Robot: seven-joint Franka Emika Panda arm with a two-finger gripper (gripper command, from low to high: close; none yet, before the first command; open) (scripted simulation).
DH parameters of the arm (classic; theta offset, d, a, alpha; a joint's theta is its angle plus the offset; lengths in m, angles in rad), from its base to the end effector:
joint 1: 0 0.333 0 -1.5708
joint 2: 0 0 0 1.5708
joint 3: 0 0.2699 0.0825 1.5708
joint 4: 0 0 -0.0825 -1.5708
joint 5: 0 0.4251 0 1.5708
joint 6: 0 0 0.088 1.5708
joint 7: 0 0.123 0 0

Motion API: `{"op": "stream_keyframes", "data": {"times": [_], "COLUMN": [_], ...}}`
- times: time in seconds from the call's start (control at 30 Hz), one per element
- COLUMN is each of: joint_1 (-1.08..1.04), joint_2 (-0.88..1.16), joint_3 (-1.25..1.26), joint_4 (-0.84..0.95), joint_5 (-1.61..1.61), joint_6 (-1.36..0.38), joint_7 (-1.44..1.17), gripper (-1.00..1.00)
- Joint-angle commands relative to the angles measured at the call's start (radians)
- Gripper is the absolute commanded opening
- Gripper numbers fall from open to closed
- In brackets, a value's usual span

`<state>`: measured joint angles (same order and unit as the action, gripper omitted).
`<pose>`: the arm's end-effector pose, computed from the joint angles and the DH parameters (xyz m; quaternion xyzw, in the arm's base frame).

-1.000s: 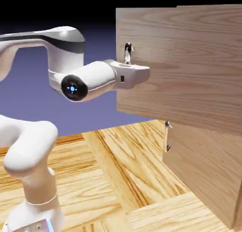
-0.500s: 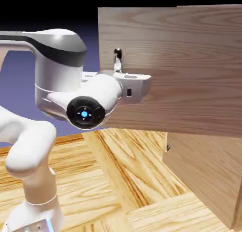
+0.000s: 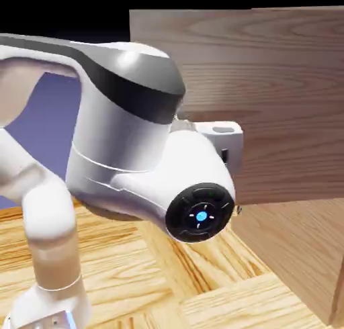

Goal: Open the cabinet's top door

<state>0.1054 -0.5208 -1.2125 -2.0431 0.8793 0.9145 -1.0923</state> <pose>0.2373 -0.3576 0.5235 -0.6817 -0.1877 -0.3494 0.6147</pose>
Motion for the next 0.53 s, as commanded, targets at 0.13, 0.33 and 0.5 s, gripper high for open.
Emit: {"op": "stream_keyframes", "data": {"times": [0.13,0.33,0.5], "joint_1": [0.181,0.399,0.580], "joint_2": [0.011,-0.047,-0.135], "joint_3": [-0.165,-0.330,-0.439], "joint_4": [0.105,0.229,0.359], "joint_5": [-0.027,-0.071,-0.114], "joint_6": [-0.063,-0.106,-0.146], "joint_7": [0.002,0.043,0.106], "gripper": [-1.00,-1.00,-1.00]}}
